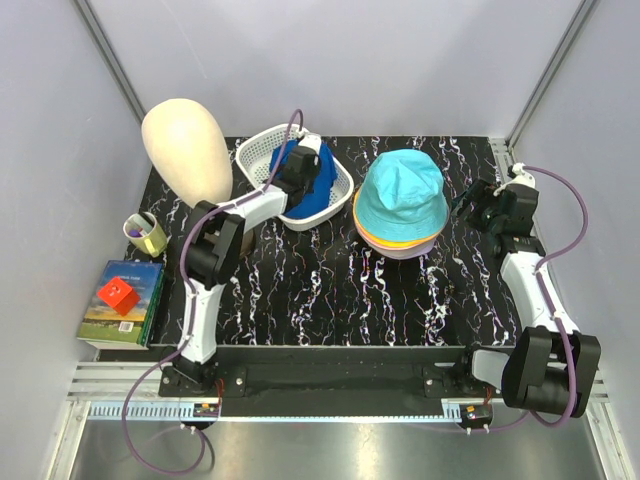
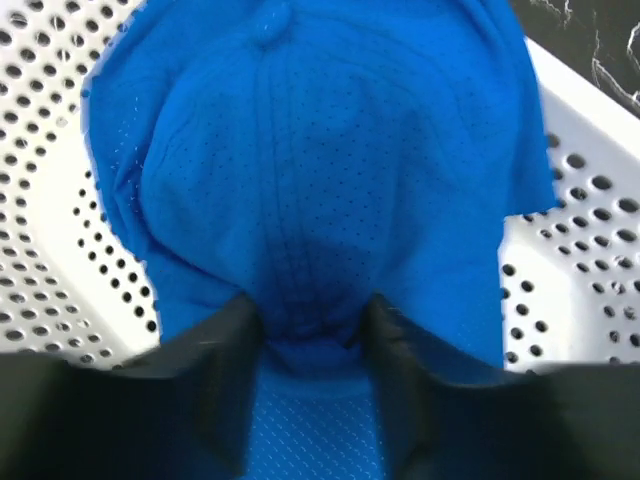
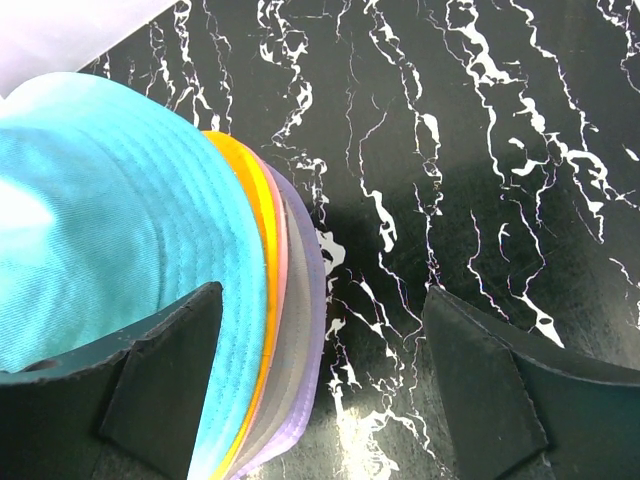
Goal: Stack the hats
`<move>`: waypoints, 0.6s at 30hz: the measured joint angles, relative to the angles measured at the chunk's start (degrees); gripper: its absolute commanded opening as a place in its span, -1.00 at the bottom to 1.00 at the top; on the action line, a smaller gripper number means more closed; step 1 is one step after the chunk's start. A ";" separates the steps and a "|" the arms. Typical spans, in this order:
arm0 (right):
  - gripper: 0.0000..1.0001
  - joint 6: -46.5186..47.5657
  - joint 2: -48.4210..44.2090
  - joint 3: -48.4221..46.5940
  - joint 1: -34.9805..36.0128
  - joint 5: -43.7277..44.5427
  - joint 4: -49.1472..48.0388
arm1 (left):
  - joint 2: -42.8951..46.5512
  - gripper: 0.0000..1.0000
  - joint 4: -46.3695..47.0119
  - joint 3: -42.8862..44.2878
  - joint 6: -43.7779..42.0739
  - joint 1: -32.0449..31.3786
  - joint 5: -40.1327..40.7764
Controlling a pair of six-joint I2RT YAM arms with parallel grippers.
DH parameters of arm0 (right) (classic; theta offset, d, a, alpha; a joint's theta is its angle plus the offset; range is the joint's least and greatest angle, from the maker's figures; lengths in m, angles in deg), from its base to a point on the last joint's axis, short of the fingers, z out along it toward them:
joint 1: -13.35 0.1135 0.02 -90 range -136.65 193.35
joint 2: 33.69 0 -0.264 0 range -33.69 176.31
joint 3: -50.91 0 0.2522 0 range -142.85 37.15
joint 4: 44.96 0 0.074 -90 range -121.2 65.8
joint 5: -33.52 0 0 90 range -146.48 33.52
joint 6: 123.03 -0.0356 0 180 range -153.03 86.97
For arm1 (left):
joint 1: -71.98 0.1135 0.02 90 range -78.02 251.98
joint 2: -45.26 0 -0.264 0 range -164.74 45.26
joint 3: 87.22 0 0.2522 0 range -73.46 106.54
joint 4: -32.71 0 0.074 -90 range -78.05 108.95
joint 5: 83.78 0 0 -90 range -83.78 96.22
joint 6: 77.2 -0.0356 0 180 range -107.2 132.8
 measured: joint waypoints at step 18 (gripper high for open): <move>0.76 -0.02 -1.55 0.70 0.00 -1.53 0.00 | 21.81 -1.00 7.89 -14.45 0.13 -0.98 -0.33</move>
